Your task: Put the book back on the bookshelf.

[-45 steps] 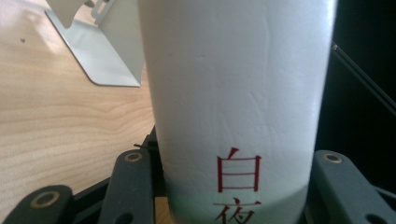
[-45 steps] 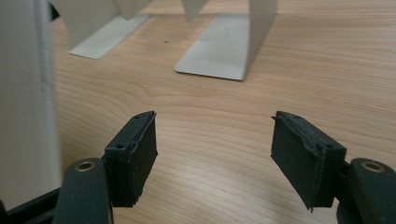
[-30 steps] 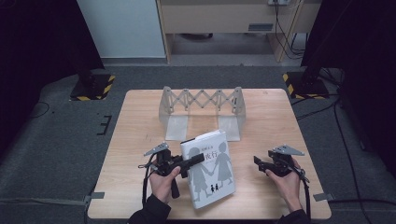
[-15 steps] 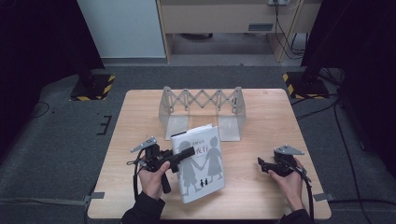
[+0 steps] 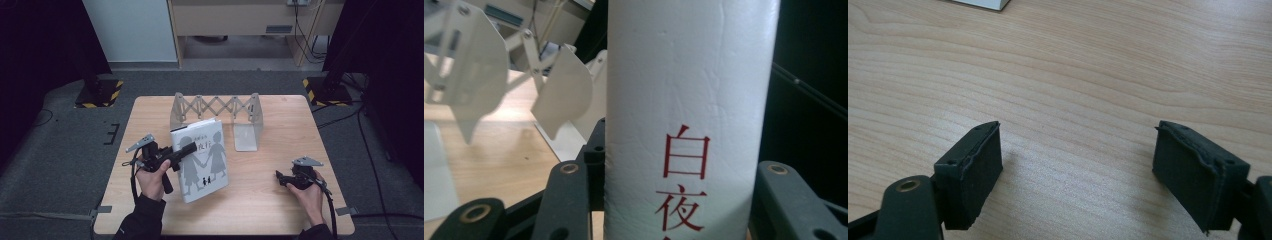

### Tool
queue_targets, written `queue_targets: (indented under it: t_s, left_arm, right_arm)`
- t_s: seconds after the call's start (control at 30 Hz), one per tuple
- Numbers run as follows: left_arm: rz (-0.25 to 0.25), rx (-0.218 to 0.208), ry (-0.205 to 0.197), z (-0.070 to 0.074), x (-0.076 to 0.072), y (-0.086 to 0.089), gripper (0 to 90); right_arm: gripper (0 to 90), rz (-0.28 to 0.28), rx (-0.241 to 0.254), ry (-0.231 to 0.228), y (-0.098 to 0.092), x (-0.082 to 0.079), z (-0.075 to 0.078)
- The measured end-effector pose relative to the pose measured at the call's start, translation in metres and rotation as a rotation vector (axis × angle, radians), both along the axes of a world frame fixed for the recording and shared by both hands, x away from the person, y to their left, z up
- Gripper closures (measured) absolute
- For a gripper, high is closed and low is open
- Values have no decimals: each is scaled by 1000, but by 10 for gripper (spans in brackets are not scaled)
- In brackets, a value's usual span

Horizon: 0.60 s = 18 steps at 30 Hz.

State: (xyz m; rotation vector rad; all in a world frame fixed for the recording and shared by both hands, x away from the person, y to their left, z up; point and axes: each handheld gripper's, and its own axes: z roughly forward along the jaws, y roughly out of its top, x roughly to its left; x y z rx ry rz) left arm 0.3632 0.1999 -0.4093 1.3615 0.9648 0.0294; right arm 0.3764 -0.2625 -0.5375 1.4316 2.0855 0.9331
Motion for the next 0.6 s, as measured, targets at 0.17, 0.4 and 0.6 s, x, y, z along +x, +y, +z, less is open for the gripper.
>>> queue_targets:
  t_s: [0.17,0.4,0.6]
  left_arm:
    - [32,17,-16,9,9,6,527]
    - [93,45,-30,25,23,20,527]
    - [141,65,-38,34,31,34,527]
  right_arm:
    - [166,5,-18,7,2,0,0]
    - [125,-15,-17,12,2,2,-1]
    - [124,-15,-17,12,2,2,-1]
